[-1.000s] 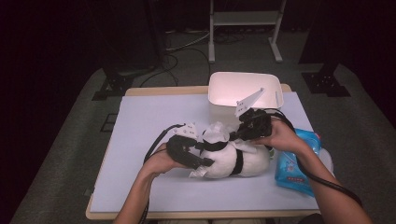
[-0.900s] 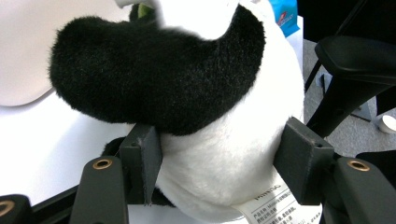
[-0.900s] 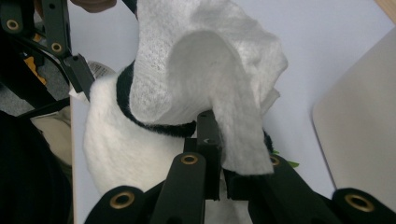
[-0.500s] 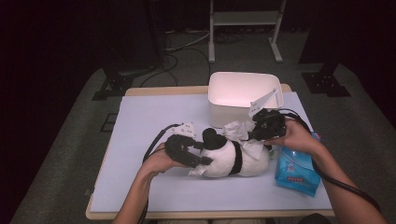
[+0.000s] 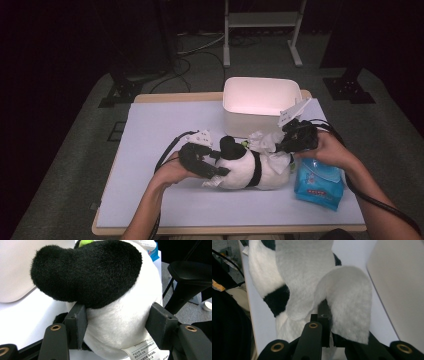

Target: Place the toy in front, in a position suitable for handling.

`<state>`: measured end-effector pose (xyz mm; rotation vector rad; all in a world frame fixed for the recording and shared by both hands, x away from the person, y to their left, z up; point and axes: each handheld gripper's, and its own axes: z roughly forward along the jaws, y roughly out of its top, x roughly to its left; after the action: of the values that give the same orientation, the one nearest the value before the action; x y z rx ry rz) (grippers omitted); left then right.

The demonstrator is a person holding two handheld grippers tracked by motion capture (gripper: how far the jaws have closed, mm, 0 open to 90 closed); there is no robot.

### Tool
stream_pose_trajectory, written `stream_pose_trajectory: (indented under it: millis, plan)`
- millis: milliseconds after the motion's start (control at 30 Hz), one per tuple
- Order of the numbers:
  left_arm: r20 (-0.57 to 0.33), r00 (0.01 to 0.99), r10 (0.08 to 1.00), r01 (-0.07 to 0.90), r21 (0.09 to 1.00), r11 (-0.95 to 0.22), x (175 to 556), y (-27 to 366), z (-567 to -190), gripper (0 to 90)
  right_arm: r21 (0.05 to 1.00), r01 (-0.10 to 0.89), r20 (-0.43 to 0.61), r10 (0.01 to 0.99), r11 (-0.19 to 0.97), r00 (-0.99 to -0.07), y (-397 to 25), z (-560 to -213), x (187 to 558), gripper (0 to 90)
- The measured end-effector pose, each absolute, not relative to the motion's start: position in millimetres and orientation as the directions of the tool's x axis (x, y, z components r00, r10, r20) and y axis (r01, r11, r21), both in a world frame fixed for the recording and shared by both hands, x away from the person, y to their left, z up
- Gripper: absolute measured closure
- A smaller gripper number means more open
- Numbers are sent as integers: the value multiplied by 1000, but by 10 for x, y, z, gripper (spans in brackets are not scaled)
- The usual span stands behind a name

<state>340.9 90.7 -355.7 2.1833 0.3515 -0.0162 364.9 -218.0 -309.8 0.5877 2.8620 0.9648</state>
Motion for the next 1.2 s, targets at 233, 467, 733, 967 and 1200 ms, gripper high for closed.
stream_pose_trajectory:
  millis: [233,467,733,967,1200]
  plan:
    - [-131,958,255,258,782,-567,3410,921,-3526,388,606,306,65,338,734,-939,-1992,-3109,3675,858]
    - [-111,961,251,242,777,-581,3398,930,-3458,438,613,269,58,297,743,-953,-1762,-3021,3701,859]
    - [-124,962,242,245,782,-574,3389,892,-3507,426,630,224,42,255,744,-966,-1467,-2871,3751,858]
    - [-130,960,248,253,781,-571,3398,936,-3571,406,599,200,27,230,776,-973,-1290,-2858,3769,859]
    - [-149,952,266,278,785,-554,3399,984,-3652,385,587,223,47,243,778,-969,-1421,-2944,3735,859]
